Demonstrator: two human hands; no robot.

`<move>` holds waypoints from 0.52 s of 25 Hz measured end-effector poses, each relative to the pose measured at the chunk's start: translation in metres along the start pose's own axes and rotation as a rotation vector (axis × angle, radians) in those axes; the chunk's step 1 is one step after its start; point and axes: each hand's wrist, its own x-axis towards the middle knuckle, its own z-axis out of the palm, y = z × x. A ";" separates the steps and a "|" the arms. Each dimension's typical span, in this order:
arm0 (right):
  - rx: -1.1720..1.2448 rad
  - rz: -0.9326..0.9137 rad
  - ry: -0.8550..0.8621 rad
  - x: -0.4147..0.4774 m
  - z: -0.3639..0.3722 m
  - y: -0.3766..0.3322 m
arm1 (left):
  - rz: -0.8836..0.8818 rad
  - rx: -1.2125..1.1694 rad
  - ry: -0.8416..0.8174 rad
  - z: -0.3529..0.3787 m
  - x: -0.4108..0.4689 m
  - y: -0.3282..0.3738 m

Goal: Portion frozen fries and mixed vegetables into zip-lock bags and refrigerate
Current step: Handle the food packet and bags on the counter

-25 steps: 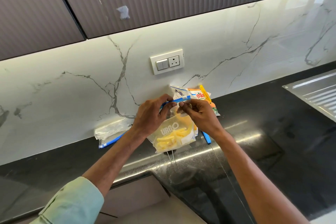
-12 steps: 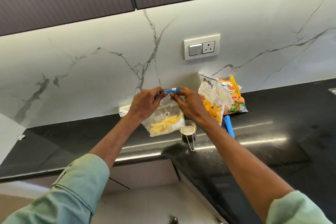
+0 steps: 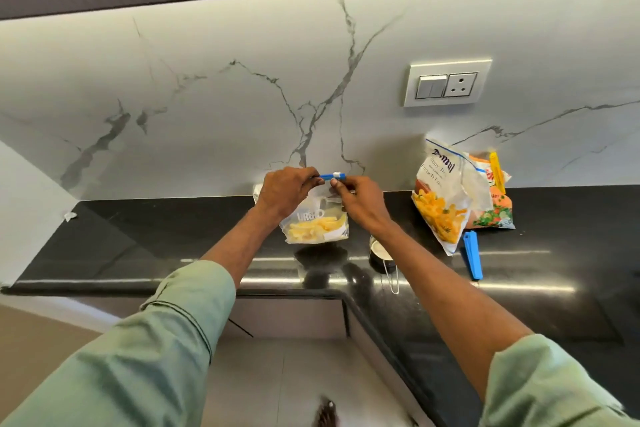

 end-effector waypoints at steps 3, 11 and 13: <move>-0.031 0.066 -0.028 0.003 0.015 0.015 | -0.005 0.084 -0.147 0.019 -0.003 -0.005; 0.090 0.265 0.085 0.024 0.022 0.039 | 0.136 0.185 0.029 0.040 -0.033 0.007; 0.088 0.323 0.071 0.026 0.022 0.043 | 0.142 0.196 -0.127 0.049 -0.038 0.014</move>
